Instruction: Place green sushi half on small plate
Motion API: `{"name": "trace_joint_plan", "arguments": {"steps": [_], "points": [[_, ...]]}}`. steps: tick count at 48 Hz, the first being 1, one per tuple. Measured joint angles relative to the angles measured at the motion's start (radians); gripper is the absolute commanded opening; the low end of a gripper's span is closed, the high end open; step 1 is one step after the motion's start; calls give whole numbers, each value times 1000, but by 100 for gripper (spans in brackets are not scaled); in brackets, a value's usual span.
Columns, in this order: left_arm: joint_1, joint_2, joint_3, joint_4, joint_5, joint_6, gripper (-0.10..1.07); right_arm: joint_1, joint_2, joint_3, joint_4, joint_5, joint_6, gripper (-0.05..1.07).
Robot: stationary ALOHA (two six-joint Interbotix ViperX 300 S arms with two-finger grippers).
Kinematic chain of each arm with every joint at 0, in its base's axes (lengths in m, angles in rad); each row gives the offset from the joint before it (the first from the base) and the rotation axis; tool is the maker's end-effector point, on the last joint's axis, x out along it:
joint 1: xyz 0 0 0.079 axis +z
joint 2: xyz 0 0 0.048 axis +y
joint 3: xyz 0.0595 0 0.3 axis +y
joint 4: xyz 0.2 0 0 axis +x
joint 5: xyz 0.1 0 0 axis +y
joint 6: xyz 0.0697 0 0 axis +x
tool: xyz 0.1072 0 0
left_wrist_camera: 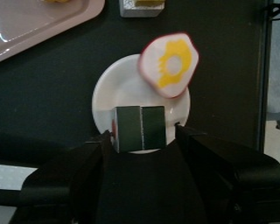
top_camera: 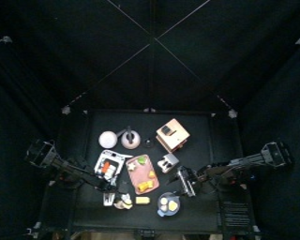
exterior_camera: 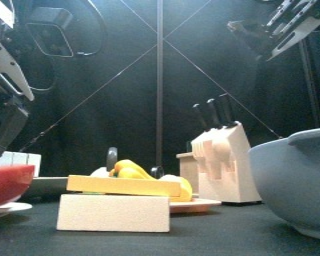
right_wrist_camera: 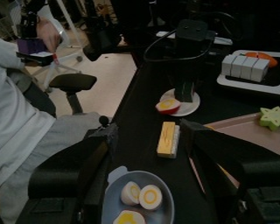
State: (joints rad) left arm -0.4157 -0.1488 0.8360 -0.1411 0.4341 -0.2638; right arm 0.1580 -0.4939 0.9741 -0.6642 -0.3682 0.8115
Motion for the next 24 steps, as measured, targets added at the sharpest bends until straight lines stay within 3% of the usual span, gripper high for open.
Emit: {"name": "trace_joint_plan", "arguments": {"steps": [24], "points": [[14,-51,9,11,5,0,93,0,8,-2,0,0,2,92]]}}
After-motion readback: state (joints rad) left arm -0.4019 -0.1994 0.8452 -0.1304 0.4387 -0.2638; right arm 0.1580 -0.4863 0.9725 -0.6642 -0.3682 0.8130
